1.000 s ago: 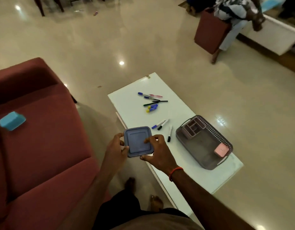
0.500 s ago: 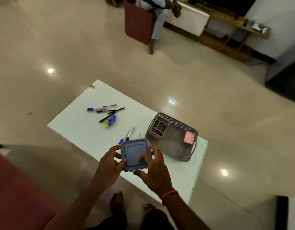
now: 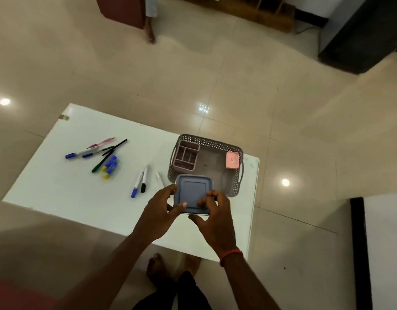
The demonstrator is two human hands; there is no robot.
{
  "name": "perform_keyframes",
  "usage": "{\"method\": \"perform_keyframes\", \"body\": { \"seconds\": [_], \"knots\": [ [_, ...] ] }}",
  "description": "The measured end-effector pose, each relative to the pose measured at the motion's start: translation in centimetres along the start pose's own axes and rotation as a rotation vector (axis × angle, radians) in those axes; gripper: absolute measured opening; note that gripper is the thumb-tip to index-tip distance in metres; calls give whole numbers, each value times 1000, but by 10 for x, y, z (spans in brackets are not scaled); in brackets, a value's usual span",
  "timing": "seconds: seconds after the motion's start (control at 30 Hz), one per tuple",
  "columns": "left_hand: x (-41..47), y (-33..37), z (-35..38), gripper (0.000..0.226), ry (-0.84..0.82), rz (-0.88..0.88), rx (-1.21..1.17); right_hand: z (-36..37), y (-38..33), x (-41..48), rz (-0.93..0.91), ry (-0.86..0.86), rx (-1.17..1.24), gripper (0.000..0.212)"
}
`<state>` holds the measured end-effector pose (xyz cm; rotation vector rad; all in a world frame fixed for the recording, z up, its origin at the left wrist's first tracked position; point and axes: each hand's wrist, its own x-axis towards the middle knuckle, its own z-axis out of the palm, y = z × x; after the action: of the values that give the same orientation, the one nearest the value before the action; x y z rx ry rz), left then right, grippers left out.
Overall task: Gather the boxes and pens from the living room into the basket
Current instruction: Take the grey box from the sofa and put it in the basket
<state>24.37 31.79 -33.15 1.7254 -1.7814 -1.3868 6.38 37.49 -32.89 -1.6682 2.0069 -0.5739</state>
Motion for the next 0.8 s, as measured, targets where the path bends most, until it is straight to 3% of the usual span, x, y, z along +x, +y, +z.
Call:
{"method": "perform_keyframes", "body": {
  "seconds": [0.3,0.47,0.63,0.8],
  "knots": [
    [82,-14,80,84,-148,12,-57,43,98,47,113,46,69,49],
    [134,-32,122,81,-166,4,-34,76,143,70,182,50,91,56],
    [174,-28,153,63,-255,39,11,89,174,86,175,75,55,43],
    [210,-31,186,61,-377,7,16,96,203,100,202,45,12,35]
  ]
}}
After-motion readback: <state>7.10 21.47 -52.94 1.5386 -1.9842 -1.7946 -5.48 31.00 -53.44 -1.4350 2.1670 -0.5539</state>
